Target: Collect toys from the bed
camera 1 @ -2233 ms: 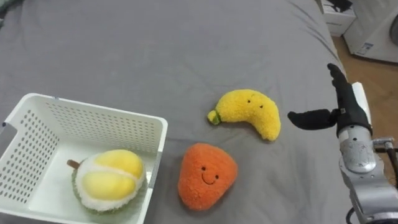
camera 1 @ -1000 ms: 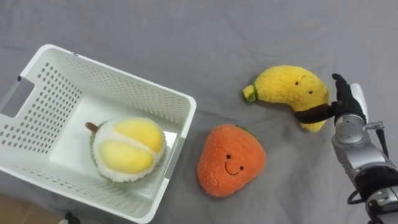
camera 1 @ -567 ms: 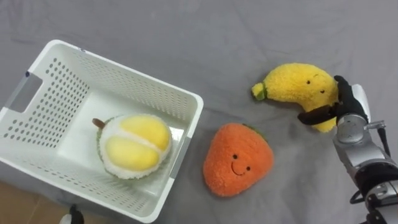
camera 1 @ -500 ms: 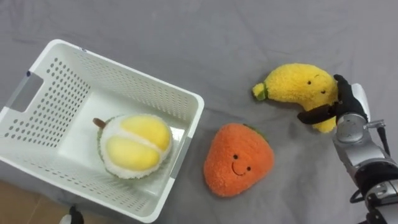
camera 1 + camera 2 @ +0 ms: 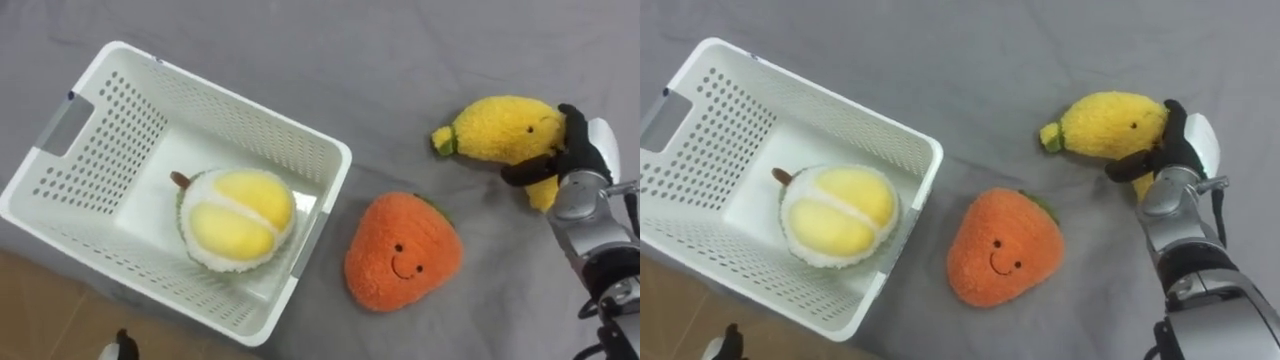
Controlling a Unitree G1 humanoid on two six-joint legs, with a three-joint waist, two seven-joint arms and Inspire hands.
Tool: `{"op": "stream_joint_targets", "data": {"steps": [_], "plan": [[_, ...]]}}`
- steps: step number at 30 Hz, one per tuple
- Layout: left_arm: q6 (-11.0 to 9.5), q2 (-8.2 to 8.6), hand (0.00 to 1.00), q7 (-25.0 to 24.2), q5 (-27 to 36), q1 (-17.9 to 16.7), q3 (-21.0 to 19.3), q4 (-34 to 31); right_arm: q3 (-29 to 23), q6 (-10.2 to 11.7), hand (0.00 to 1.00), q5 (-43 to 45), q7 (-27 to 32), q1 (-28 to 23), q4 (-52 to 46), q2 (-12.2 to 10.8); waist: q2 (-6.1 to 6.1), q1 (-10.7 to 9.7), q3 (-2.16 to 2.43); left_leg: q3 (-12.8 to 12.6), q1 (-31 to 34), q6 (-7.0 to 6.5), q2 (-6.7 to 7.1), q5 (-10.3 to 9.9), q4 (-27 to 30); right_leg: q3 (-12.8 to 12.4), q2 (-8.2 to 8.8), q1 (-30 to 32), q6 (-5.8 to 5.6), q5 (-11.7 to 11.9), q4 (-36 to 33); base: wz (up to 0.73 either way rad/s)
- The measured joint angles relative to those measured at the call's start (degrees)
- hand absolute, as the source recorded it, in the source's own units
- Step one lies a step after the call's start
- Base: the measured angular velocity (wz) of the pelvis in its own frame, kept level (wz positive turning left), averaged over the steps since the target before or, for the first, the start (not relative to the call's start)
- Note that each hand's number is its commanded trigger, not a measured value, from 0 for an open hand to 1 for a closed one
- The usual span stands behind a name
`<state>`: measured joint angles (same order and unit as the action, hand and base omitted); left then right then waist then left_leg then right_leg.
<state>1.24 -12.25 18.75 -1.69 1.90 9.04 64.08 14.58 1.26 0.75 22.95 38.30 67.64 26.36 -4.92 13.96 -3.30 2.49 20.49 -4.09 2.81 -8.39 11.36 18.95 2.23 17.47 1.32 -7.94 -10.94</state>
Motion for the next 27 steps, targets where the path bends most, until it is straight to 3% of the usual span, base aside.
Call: {"op": "stream_joint_targets", "data": {"steps": [2,3,4,5,6,7,8,9,10,11,12,13,15,17,18,19,20,21,22,25,27], "plan": [[-0.1,0.16,0.00,0.7,0.0,0.0,1.4,0.0,0.1,0.2,1.00,-0.4,0.3,0.1,0.7,1.3,0.37,0.8,-0.15,1.9,-0.1,0.06,0.04,0.1,0.1,0.0,0.07,1.2,-0.03,-0.4,-1.0,-0.01],[-0.2,0.20,0.00,0.8,-0.1,0.1,1.8,0.1,0.1,0.2,1.00,-0.4,0.4,0.2,1.1,1.7,0.53,1.4,-0.24,4.7,0.0,0.22,0.06,0.2,0.1,-0.3,-0.36,2.1,0.19,-0.6,-1.4,-0.31],[-0.2,0.28,0.00,0.8,-0.1,0.0,1.9,0.0,0.4,0.2,1.00,-0.4,0.5,0.9,1.1,1.9,0.52,2.3,-0.23,7.0,0.6,0.53,0.07,0.3,0.1,-0.3,-0.65,2.6,1.11,0.5,-0.3,-0.40],[-0.1,0.32,0.00,0.8,-0.2,-0.1,1.8,0.1,0.9,0.3,1.00,-0.4,0.5,1.5,1.1,2.0,0.51,2.3,-0.18,7.7,1.0,0.68,0.26,0.4,0.1,-0.2,-0.53,2.4,1.31,1.1,0.8,-0.34],[0.0,0.55,0.00,0.8,-0.1,-0.2,1.8,0.2,2.5,0.6,1.00,-0.4,0.7,2.8,1.2,2.3,0.93,1.8,-0.20,7.7,1.8,1.05,0.79,0.6,0.2,0.3,-0.20,1.6,1.42,1.4,1.3,0.00],[-0.1,0.62,0.00,0.7,0.1,-0.2,1.8,0.1,3.4,0.6,1.00,-0.4,1.3,2.8,1.4,2.5,0.60,1.3,-0.66,5.2,3.6,1.98,1.16,0.3,1.6,-0.6,0.34,1.3,1.46,1.5,1.0,0.14],[-0.5,0.48,0.00,0.7,0.1,-0.2,1.7,0.0,3.6,0.5,1.00,-0.4,1.5,2.8,1.6,2.5,0.56,1.0,-0.68,2.4,4.4,2.58,0.87,1.4,1.2,-1.3,0.53,1.3,1.44,1.4,1.0,0.21],[-1.5,0.12,0.00,0.7,0.5,0.0,1.9,0.0,3.9,0.6,1.00,-0.4,1.4,2.8,1.5,2.6,0.63,0.8,-0.52,-0.9,4.4,2.12,0.49,2.5,0.2,-2.1,0.63,1.5,1.29,1.3,0.9,0.22],[-2.0,-0.15,0.00,0.7,1.4,0.7,2.6,0.0,3.9,0.6,1.00,-0.4,1.3,2.9,1.4,3.0,0.99,0.7,-0.26,-2.1,3.3,0.86,0.16,3.3,-1.2,-1.6,0.48,2.4,0.79,1.0,-0.3,0.18],[-2.2,-0.23,0.00,0.7,2.1,1.1,3.1,0.1,3.9,0.7,1.00,-0.5,1.1,2.9,1.5,3.2,0.87,0.9,-0.33,-1.7,3.1,0.54,0.00,3.5,-1.5,-1.6,0.49,3.3,0.53,0.8,-1.8,0.08],[-2.6,-0.43,0.00,0.6,3.0,1.4,3.9,0.2,4.1,0.8,1.00,-1.3,0.4,2.7,1.6,3.4,0.42,1.8,-0.47,1.7,2.6,0.48,-0.18,3.6,-1.6,-1.8,0.40,6.0,-0.49,-0.4,-4.7,-0.24],[-2.7,-0.46,0.00,0.5,3.3,1.6,4.3,0.2,4.2,1.5,1.00,-1.8,0.0,2.9,1.7,3.6,-0.26,2.6,-0.40,5.1,2.7,0.50,-0.21,3.6,-1.6,-2.7,-0.50,6.7,0.23,0.0,-4.2,-0.33],[-2.4,-0.40,0.00,-0.3,3.2,1.5,4.0,0.3,4.4,3.0,1.00,-1.2,-0.2,3.6,1.3,3.8,-0.32,2.7,-0.35,8.7,3.3,1.01,0.16,3.5,-1.6,-4.4,-0.70,5.9,1.27,2.2,-0.6,-0.26],[-2.2,-0.36,0.00,-0.9,3.4,1.5,3.1,0.3,5.9,2.8,1.00,-0.2,-0.3,4.1,1.2,4.1,0.04,1.9,-0.27,7.8,4.3,1.41,0.99,3.3,-0.8,-3.9,-0.04,4.1,1.28,2.3,0.6,0.08],[-2.3,-0.67,0.00,-1.1,4.1,1.4,2.7,0.1,6.7,1.7,1.00,0.1,-0.7,3.3,1.6,3.9,-0.62,1.8,-0.66,3.6,6.0,2.38,1.09,2.8,1.2,-5.2,0.46,3.9,1.27,2.3,0.0,0.22],[-2.7,-1.05,0.00,-1.5,5.4,1.4,2.8,-0.1,6.6,1.1,1.00,0.1,-1.3,2.9,1.6,3.9,0.13,1.1,-0.10,-0.3,5.7,1.99,0.60,3.5,0.1,-5.3,0.55,4.0,1.05,2.2,-0.3,0.25],[-2.9,-1.27,0.00,-1.6,6.1,1.4,2.9,-0.2,6.5,1.2,1.00,0.1,-1.4,3.0,1.6,4.0,0.25,0.6,-0.02,-1.3,5.1,1.45,0.48,3.9,-0.5,-5.0,0.56,4.2,0.80,1.9,-0.7,0.34],[-3.0,-1.79,0.00,-1.7,6.8,1.8,3.4,-0.3,6.5,1.3,1.00,0.0,-1.6,2.9,1.9,4.3,0.09,0.4,-0.10,-0.4,4.7,0.64,0.51,4.4,-0.8,-4.2,0.79,5.6,0.06,1.2,-3.0,0.32],[-2.9,-2.05,0.00,-1.7,7.4,1.9,4.5,-0.2,6.3,1.5,1.00,-0.1,-1.8,2.6,3.0,4.4,-0.01,0.4,-0.10,2.4,4.1,0.58,0.77,4.5,-0.5,-3.7,1.01,6.8,-1.26,0.2,-4.6,0.25],[-2.3,-2.23,0.00,-1.7,7.0,1.3,5.1,-0.5,4.8,1.9,1.00,-0.2,-2.0,2.7,3.6,4.9,0.10,0.8,0.01,5.9,4.1,0.59,1.47,4.4,-0.4,-3.9,1.06,6.1,-0.23,0.9,-3.2,0.03],[-1.8,-2.23,0.00,-1.7,7.3,0.3,4.8,-1.1,4.8,1.7,1.00,-0.5,-2.0,2.7,3.6,5.2,0.69,0.7,0.07,5.6,4.2,0.57,2.03,4.5,-0.5,-3.6,1.47,4.9,0.25,0.6,-2.7,0.00]]}}
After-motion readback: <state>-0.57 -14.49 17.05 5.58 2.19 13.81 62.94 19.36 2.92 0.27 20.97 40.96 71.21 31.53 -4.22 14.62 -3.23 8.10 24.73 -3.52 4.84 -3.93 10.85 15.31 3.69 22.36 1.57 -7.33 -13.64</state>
